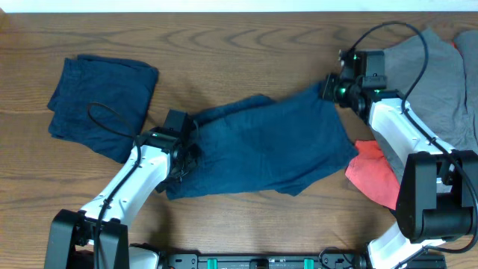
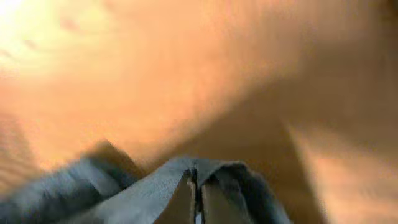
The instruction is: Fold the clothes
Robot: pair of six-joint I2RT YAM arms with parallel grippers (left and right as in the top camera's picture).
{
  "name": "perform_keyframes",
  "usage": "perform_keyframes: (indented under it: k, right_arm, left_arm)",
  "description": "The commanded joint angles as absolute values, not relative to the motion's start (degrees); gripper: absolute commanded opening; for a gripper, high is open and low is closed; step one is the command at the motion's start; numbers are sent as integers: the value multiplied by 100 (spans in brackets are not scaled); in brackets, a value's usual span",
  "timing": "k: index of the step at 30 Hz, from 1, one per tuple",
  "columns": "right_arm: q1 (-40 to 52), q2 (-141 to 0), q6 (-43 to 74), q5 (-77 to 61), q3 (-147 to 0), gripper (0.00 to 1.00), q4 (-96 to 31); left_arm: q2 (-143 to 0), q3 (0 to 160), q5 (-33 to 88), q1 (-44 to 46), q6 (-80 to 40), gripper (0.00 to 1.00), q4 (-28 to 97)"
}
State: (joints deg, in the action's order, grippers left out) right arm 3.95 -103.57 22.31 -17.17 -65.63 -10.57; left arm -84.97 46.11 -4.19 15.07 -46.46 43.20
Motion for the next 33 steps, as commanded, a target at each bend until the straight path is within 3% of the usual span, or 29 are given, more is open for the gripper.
perform_keyframes:
  k: [1, 2, 5, 7, 16, 21, 29, 33]
  right_arm:
    - [381, -10381, 2482, -1800, -6595, 15, -725]
    - [381, -10385, 2484, -1741, -6595, 24, -672]
    - [381, -10390, 2473, -1625, -6593, 27, -738]
    - [381, -10390, 2456, -1623, -6593, 38, -928]
    - [360, -10388, 2025, -1608, -6593, 30, -2652]
    - [360, -10388, 1776, -1492, -6593, 34, -3454]
    - [362, -10388, 1669, -1177, -6591, 40, -3885]
    - [360, -10388, 1660, -1140, -6589, 41, -3953]
  left_arm:
    - [-8521, 4624, -403, 1516, -4609, 75, 4342]
    - [-8521, 4624, -403, 1516, -4609, 75, 4342]
    - [-8521, 4624, -403, 1514, -4609, 75, 4342]
    - [-8519, 4626, -405, 1514, -4604, 75, 4340]
    - [-7791, 4915, -408, 1507, -3763, 80, 4587]
    - [-7037, 4921, -410, 1503, -3750, 100, 4617]
    - [-7371, 4882, -336, 1120, -3699, 98, 4427]
    - [-7950, 4882, 561, 709, -2958, 98, 3959]
